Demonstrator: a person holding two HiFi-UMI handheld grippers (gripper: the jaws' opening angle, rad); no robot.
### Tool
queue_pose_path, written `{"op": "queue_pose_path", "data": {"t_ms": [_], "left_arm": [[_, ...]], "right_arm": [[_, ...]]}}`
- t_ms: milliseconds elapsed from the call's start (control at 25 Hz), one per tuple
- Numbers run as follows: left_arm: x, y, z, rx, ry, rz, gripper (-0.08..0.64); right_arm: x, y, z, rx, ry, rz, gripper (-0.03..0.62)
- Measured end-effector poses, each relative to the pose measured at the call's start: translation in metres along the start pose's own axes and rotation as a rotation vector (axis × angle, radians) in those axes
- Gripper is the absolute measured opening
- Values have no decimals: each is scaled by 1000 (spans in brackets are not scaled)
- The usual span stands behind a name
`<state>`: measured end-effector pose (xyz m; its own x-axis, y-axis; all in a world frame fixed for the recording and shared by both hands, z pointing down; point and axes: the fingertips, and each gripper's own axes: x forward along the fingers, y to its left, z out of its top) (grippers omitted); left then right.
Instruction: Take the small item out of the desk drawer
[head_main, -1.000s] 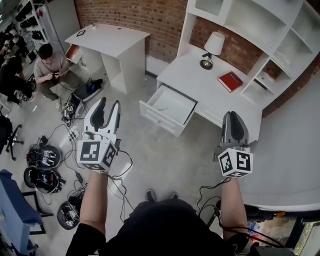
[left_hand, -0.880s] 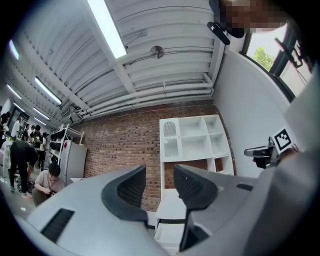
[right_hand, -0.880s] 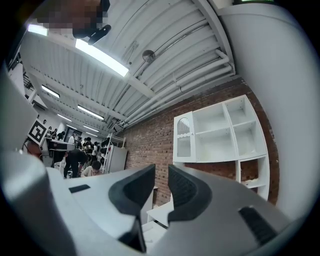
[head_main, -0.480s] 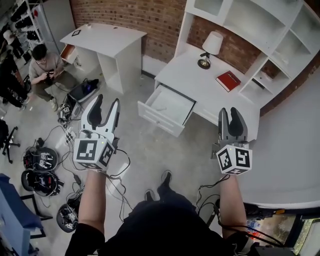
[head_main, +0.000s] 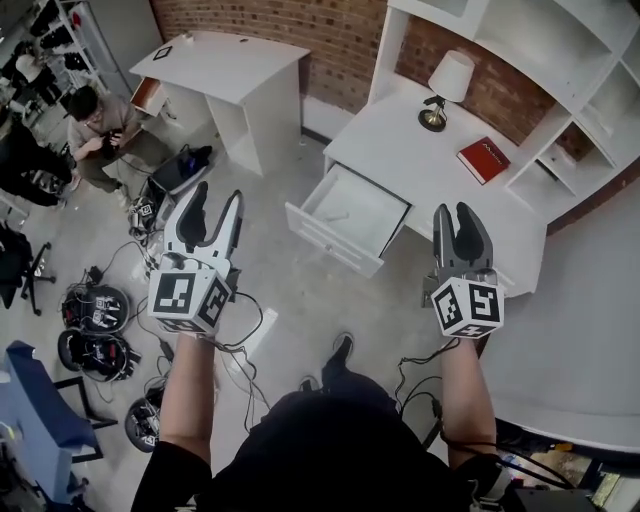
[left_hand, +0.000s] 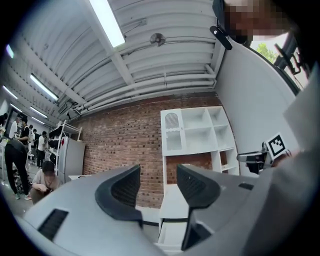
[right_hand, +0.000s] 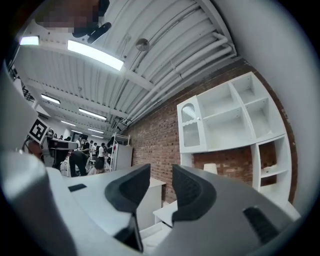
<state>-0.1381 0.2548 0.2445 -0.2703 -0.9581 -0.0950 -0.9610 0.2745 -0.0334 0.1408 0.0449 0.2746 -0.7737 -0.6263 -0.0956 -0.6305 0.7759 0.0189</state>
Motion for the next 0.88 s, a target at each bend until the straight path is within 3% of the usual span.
{"op": "queue_pose_path", "data": {"t_ms": [520, 720, 880], "left_arm": [[117, -11, -57, 30, 130, 5, 212], [151, -4, -90, 32, 192, -36, 212], [194, 5, -118, 21, 232, -98, 212]], "right_arm": [[125, -38, -80, 28, 122, 146, 135], [152, -42, -96, 35, 147, 145, 135], [168, -62, -98, 25, 151, 82, 135]]}}
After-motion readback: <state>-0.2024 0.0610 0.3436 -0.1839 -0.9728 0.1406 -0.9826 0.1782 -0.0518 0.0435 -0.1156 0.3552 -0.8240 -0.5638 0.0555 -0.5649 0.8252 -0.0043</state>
